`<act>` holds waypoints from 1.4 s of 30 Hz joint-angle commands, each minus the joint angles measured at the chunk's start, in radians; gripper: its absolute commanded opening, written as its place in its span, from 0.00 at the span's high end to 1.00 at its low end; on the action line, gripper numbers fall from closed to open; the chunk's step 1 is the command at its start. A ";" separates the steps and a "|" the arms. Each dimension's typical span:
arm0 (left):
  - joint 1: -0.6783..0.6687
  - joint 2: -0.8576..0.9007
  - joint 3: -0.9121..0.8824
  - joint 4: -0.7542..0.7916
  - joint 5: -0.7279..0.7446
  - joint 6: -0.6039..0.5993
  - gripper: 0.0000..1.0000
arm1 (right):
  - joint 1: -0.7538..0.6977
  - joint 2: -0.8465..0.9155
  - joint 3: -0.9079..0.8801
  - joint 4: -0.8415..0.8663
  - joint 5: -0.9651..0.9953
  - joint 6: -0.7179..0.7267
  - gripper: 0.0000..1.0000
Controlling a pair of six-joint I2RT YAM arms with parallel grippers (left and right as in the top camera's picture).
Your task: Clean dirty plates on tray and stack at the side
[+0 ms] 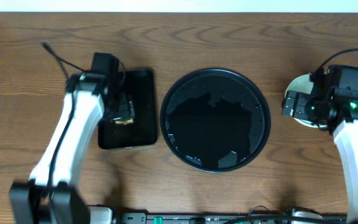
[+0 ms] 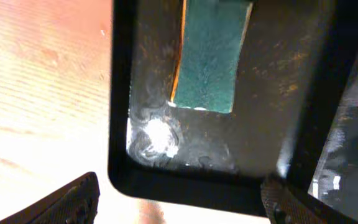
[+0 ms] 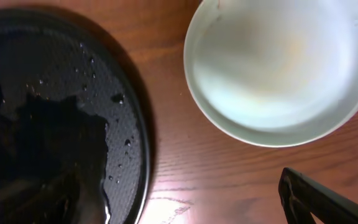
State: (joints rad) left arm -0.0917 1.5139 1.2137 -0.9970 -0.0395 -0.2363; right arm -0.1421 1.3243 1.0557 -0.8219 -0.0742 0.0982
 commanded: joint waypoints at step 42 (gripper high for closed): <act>0.002 -0.828 -0.416 0.239 0.073 0.048 0.16 | 0.150 -0.711 -0.351 -0.030 0.113 0.000 0.01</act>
State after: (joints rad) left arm -0.0917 0.6853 0.8059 -0.7586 0.0242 -0.2050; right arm 0.0032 0.6624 0.7193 -0.8692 0.0238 0.1215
